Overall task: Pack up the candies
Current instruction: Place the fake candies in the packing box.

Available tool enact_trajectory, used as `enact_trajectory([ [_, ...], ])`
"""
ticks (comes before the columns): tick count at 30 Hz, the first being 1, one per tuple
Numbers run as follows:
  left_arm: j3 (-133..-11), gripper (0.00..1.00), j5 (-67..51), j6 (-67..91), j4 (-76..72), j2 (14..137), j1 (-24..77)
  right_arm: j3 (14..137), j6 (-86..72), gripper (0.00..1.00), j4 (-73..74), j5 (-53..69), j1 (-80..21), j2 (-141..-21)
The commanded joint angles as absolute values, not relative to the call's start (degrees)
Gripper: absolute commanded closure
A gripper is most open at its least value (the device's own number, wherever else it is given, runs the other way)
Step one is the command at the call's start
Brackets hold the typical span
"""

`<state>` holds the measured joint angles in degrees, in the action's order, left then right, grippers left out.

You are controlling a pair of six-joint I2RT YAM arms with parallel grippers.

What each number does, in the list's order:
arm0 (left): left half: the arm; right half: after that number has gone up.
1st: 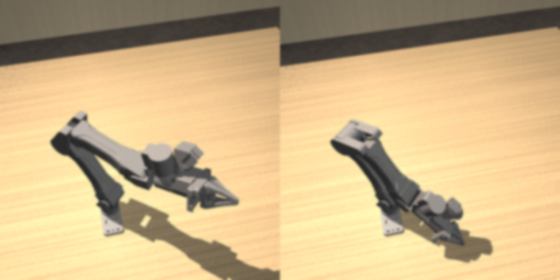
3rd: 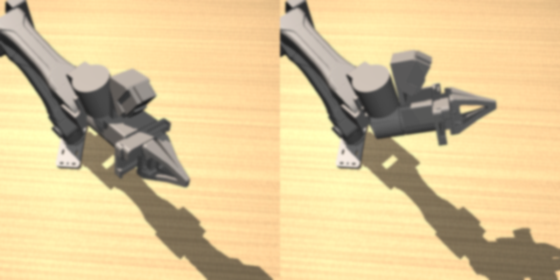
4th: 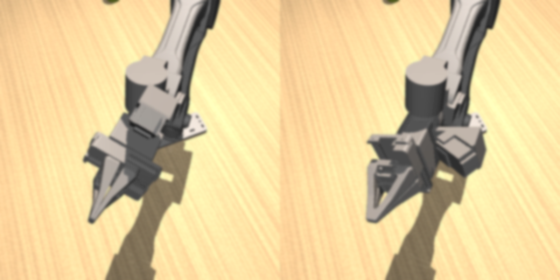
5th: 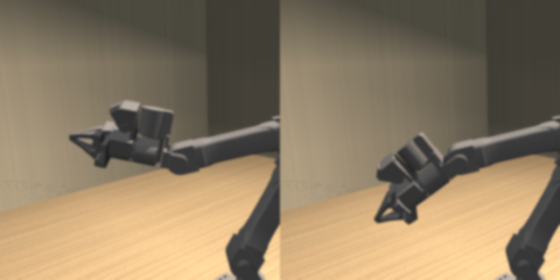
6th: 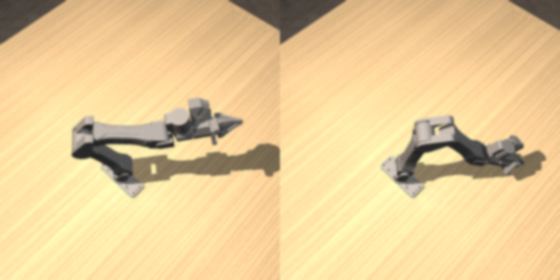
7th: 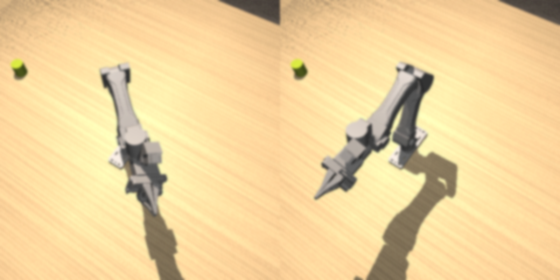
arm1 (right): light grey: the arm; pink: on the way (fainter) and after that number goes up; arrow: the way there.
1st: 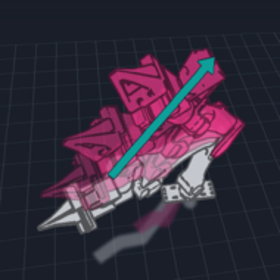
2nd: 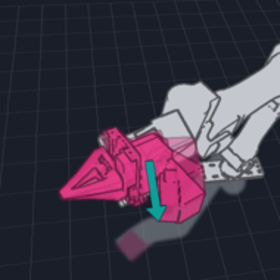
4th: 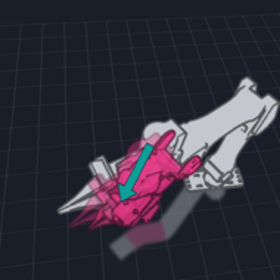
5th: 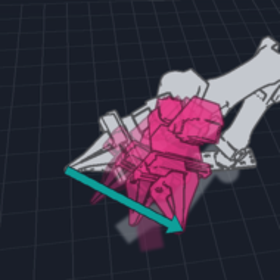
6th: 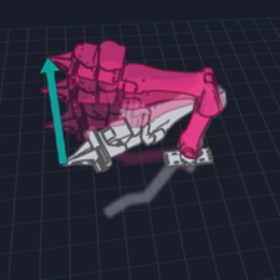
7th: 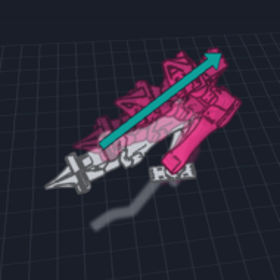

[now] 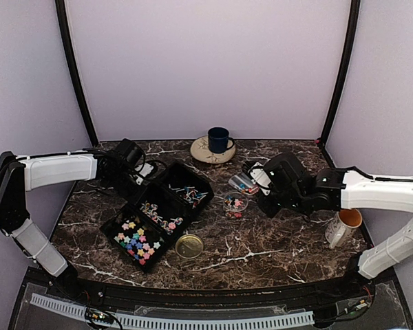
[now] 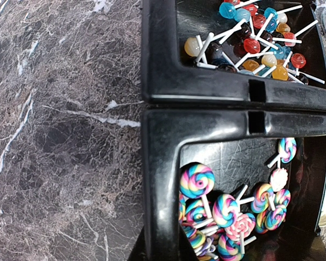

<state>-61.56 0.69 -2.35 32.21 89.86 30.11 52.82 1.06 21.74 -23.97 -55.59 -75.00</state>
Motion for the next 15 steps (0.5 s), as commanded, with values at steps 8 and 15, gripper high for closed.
enact_trajectory([
  [8, -63.0, 1.00, -0.5, -1.9, 28.7, 86.4, 29.8, 58.5, -2.1, 1.00, 36.4, -26.9, -57.9, -76.8],
  [15, -63.0, 1.00, -0.6, -1.9, 28.7, 86.4, 29.8, 60.9, -2.8, 1.00, 40.6, -28.5, -59.5, -79.0],
])
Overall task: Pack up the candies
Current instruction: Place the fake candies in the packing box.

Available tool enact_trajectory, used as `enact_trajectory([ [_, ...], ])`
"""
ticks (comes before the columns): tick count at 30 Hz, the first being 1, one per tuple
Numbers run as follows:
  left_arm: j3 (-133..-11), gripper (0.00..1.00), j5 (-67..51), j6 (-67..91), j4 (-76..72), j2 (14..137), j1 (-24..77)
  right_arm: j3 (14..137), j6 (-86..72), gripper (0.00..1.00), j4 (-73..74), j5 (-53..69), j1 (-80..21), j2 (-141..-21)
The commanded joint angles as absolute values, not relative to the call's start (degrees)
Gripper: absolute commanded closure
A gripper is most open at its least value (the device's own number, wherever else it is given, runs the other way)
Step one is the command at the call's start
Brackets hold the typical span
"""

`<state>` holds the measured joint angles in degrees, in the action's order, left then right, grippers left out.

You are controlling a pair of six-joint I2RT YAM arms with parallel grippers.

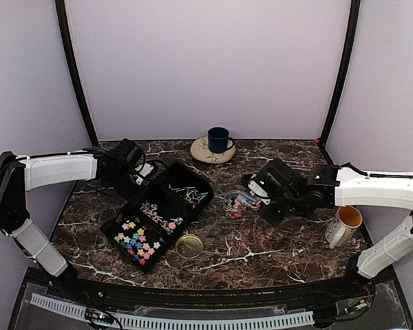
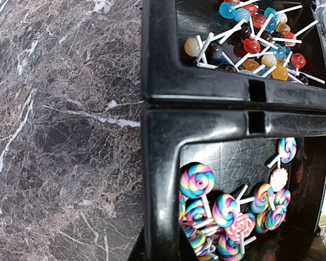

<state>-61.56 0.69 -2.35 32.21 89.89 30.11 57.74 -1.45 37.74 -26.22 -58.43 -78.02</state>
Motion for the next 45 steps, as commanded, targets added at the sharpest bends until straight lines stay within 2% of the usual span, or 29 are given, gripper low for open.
enact_trajectory([
  [1, -63.0, 1.00, -0.6, -1.9, 28.7, 86.5, 29.7, 61.4, -2.8, 1.00, 41.3, -28.6, -59.6, -79.3],
  [33, -63.2, 1.00, -0.7, -2.0, 28.6, 86.7, 29.7, 70.6, -2.3, 1.00, 55.3, -32.1, -61.8, -86.1],
  [45, -63.2, 1.00, -0.6, -1.9, 28.8, 86.8, 29.7, 73.0, -1.9, 1.00, 49.7, -37.8, -62.2, -89.5],
])
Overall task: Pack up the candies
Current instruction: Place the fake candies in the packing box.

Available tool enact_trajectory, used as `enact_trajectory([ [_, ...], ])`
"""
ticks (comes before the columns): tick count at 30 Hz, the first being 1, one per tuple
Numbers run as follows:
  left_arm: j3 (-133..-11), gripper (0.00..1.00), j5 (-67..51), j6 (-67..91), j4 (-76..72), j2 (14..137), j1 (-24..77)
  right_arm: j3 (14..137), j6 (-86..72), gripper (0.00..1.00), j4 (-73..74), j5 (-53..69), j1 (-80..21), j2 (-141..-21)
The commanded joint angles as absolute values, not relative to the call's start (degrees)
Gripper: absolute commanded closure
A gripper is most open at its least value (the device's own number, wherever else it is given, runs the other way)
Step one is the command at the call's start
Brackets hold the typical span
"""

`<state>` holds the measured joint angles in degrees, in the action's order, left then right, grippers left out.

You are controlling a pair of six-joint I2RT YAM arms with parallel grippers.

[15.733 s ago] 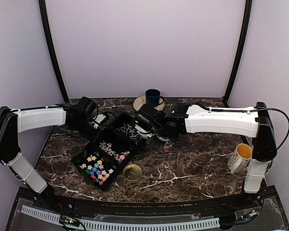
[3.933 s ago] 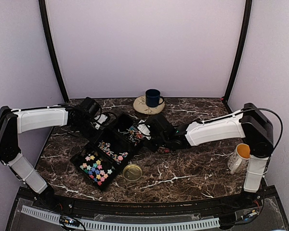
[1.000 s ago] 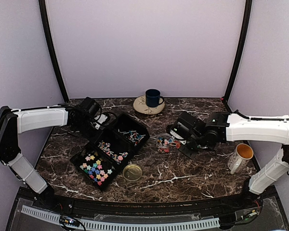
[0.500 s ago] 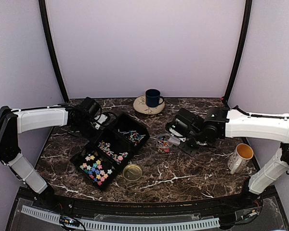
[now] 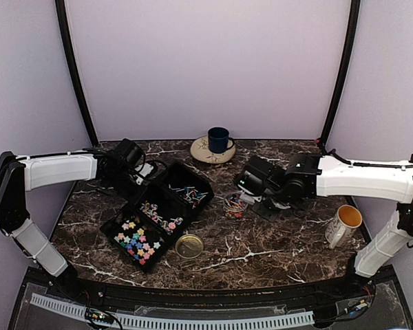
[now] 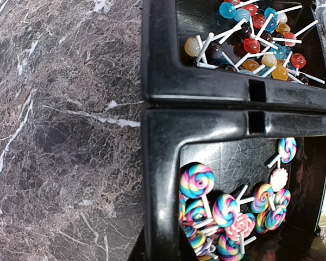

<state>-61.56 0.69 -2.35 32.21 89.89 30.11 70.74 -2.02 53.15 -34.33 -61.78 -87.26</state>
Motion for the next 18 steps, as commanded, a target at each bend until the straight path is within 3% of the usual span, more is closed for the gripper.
enact_trajectory([
  [1, -63.1, 1.00, -0.6, -1.9, 28.8, 86.7, 29.8, 73.3, -1.9, 1.00, 49.6, -38.6, -62.2, -90.2],
  [18, -63.2, 1.00, -0.5, -1.9, 28.9, 86.7, 29.7, 73.8, -0.6, 1.00, 54.8, -35.7, -63.7, -92.3],
])
